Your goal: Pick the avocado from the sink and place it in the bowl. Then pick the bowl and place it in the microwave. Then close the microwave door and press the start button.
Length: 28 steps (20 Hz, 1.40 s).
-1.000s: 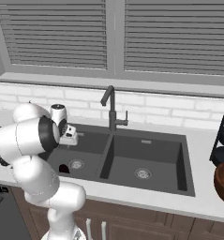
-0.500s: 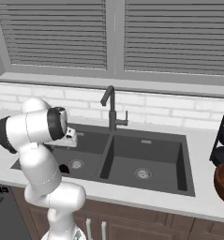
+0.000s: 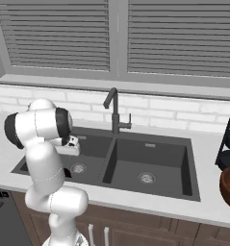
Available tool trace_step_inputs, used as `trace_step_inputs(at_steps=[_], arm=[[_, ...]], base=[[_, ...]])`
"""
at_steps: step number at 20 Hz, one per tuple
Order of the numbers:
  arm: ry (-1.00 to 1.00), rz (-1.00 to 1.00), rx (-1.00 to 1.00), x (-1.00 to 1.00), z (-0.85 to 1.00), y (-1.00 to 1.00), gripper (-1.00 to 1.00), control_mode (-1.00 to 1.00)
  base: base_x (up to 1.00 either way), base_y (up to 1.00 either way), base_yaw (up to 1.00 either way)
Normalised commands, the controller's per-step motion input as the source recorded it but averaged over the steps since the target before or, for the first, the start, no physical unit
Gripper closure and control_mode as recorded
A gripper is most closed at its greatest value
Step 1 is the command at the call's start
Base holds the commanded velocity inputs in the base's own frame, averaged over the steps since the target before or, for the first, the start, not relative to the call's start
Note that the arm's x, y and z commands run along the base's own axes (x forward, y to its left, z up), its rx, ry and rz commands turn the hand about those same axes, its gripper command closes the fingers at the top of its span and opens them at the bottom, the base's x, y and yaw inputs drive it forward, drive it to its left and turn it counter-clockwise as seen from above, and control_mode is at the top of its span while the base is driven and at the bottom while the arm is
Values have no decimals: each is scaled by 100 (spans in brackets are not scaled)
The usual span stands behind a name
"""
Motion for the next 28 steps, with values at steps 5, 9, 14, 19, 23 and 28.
trace_step_inputs(at_steps=[5,9,14,19,23,28], arm=[[0,0,0,-1,-31,0,-100,-100],[0,0,0,0,-34,0,-100,-100],[0,0,0,0,-28,0,-100,-100],[2,0,0,-1,-26,0,-100,-100],[4,0,0,-2,-21,0,-100,-100],[2,0,0,0,-20,0,-100,-100]], base=[[0,0,0],[0,0,0],[0,0,0],[0,0,0],[0,0,0],[0,0,0]])
